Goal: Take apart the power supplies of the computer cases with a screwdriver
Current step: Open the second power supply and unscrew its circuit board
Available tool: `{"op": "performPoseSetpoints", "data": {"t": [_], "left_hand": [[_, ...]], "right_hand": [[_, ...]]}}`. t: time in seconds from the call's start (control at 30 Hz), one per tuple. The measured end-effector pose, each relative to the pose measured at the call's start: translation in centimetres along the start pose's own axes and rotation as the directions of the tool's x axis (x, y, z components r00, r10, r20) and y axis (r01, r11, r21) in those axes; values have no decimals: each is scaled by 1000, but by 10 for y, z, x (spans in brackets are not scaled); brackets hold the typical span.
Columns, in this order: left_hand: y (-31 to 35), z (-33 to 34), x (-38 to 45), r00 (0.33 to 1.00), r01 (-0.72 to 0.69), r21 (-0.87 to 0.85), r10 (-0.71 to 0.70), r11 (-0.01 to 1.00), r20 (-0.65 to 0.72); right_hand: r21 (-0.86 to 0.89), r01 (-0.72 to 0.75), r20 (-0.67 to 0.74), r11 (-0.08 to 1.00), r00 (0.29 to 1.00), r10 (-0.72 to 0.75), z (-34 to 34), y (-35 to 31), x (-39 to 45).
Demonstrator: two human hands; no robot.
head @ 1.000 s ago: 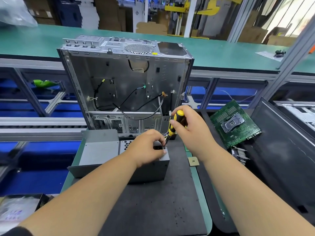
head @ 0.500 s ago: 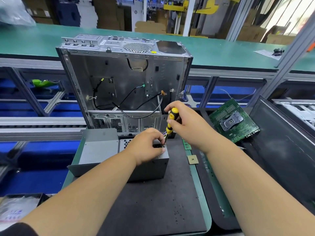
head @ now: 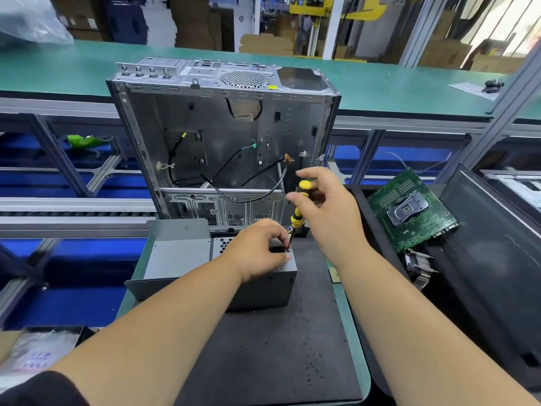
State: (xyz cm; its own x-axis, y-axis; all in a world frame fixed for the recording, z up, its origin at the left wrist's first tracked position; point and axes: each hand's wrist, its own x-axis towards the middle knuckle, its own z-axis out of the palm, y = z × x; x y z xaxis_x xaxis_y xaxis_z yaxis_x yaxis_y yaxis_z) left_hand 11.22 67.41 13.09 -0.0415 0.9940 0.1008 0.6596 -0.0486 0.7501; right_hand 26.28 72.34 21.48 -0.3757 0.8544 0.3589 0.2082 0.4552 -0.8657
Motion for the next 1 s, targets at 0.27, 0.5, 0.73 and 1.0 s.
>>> {"op": "performPoseSetpoints", "data": {"t": [0.27, 0.5, 0.73, 1.0], "left_hand": [[1, -3, 2, 1000, 18, 26, -19, 1000, 15], [3, -2, -1, 1000, 0, 12, 0, 1000, -3], [2, -4, 2, 1000, 0, 6, 0, 1000, 4], [-2, -2, 0, 999, 37, 16, -37, 999, 15]], "right_hand": [[77, 0, 24, 997, 1000, -2, 7, 2, 0], [453, -146, 159, 879, 984, 81, 16, 10, 1], [638, -226, 174, 736, 974, 148, 29, 9, 5], [586, -370, 200, 721, 928, 314, 21, 6, 18]]}}
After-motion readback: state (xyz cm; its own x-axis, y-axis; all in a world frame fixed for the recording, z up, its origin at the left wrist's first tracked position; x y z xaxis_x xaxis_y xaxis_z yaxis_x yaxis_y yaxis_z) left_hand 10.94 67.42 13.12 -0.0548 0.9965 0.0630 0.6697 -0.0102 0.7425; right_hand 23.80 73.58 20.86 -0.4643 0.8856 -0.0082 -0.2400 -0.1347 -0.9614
